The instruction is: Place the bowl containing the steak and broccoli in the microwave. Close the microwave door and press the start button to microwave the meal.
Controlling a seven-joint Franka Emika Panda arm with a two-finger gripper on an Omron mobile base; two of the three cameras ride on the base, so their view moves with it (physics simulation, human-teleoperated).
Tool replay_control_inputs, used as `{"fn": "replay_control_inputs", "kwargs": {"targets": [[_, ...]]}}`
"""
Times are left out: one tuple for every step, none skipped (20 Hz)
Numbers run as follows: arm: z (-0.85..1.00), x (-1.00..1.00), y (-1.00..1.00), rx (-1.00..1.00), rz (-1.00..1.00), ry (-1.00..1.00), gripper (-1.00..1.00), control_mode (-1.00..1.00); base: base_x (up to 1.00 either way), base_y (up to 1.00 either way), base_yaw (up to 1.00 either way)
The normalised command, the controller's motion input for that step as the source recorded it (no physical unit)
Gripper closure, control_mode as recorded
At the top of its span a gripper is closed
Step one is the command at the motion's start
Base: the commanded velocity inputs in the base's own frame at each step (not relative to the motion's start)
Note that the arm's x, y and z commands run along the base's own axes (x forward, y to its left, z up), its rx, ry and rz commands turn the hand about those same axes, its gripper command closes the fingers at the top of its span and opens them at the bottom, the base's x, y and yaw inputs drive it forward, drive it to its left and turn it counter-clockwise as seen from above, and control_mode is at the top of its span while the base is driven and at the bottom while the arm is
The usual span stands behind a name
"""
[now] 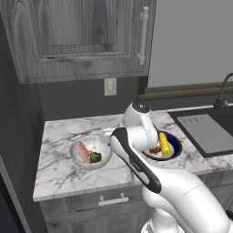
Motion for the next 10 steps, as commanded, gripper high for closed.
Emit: {"fn": "replay_control_inputs", "kwargs": {"targets": [[-0.41, 0.14, 0.0, 0.13, -0.06, 0.0, -1.0, -1.0, 0.0, 0.0, 0.0], [-0.4, 0.17, 0.0, 0.13, -0.06, 0.0, -1.0, -1.0, 0.0, 0.0, 0.0], [-0.39, 0.28, 0.0, 0.12, -0.06, 0.0, -1.0, -1.0, 0.0, 0.0, 0.0], [-0.39, 0.31, 0.0, 0.11, -0.06, 0.01, -1.0, -1.0, 0.0, 0.0, 0.0], [-0.39, 0.31, 0.0, 0.11, -0.05, 0.01, -1.0, -1.0, 0.0, 0.0, 0.0], [-0.39, 0.31, 0.01, 0.08, -0.05, 0.02, -1.0, -1.0, 0.0, 0.0, 0.0], [-0.38, 0.34, 0.09, 0.05, -0.04, 0.02, -1.0, -1.0, 0.0, 0.0, 0.0], [-0.37, 0.36, 0.11, 0.03, -0.04, 0.05, -1.0, -1.0, 0.0, 0.0, 0.0], [-0.36, 0.4, 0.12, 0.02, -0.03, 0.05, -1.0, -1.0, 0.0, 0.0, 0.0], [-0.38, 0.46, 0.11, 0.02, -0.02, 0.05, -1.0, -1.0, 0.0, 0.0, 0.0]]}}
